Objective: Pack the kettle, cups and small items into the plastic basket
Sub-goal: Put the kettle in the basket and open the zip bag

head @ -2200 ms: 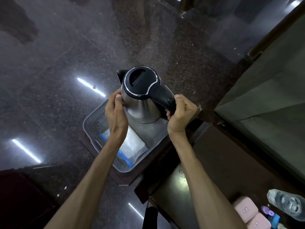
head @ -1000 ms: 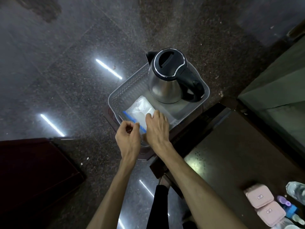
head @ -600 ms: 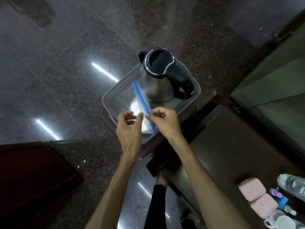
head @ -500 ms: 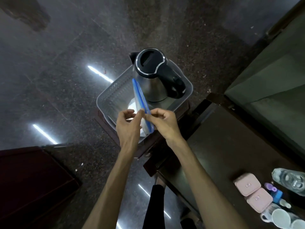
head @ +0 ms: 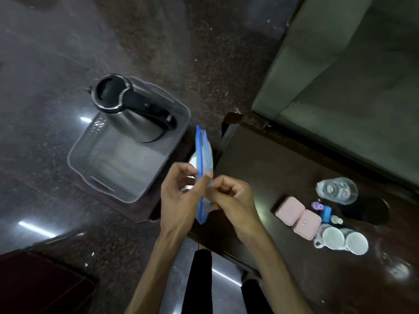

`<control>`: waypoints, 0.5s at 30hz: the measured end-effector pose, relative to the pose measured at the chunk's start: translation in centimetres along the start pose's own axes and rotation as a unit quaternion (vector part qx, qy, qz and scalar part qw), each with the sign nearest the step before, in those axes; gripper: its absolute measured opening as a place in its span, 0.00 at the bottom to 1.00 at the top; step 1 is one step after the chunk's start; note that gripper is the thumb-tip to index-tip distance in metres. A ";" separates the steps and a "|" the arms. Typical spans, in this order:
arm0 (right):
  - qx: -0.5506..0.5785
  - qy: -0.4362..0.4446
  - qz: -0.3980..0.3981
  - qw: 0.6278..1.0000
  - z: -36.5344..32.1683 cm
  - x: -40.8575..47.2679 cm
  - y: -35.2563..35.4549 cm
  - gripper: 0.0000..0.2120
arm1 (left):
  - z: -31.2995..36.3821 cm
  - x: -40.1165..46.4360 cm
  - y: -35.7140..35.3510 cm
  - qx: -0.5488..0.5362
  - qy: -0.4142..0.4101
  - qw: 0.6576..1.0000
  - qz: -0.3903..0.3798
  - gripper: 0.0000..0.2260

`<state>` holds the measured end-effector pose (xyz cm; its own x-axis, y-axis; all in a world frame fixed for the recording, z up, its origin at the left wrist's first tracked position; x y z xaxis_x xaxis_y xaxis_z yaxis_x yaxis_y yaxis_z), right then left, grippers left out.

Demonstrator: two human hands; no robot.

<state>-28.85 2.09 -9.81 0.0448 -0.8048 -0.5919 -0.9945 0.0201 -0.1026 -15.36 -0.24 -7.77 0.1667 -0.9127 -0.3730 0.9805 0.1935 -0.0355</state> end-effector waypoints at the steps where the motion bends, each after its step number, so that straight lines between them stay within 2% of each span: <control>1: -0.002 0.001 0.011 1.000 0.4 -0.7 1.4 0.11 | -0.8 -0.6 -1.4 0.003 0.012 1.000 -0.024 0.11; 3: -0.005 -0.006 0.034 0.999 1.6 -1.9 4.3 0.08 | -2.5 -1.7 -3.8 0.007 0.047 0.997 -0.058 0.06; 6: 0.005 -0.021 0.060 0.998 3.7 -3.6 8.3 0.12 | -5.2 -3.2 -6.9 -0.002 0.124 0.988 -0.096 0.03; 9: 0.024 -0.034 0.084 0.996 5.2 -5.3 12.0 0.13 | -7.2 -4.8 -9.9 -0.027 0.178 0.979 -0.096 0.07; 12: 0.021 -0.045 0.165 0.985 6.6 -7.3 16.0 0.10 | -7.4 -6.2 -12.4 -0.001 0.126 0.990 -0.069 0.07; 14: -0.111 -0.034 0.275 0.955 6.9 -9.1 19.2 0.11 | -7.4 -7.3 -13.8 0.053 0.071 0.994 -0.063 0.05; 15: -0.210 -0.033 0.321 0.923 6.8 -10.1 20.4 0.11 | -7.6 -7.9 -14.6 0.080 0.053 0.993 -0.068 0.04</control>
<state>-48.93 14.64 -11.32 -0.5738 -0.6693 -0.4720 -0.7666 0.2362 0.5971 -31.80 6.93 -11.38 0.0273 -0.8823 -0.4699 0.9987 0.0033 0.0517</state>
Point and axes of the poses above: each hand's wrist, its own x-axis towards the middle knuckle, its own y-axis out of the back of the hand, z = x × y, the point moved 7 cm from there along x, towards the middle knuckle, and after that the axes turned 12 degrees about -x, right-handed, at the moved point
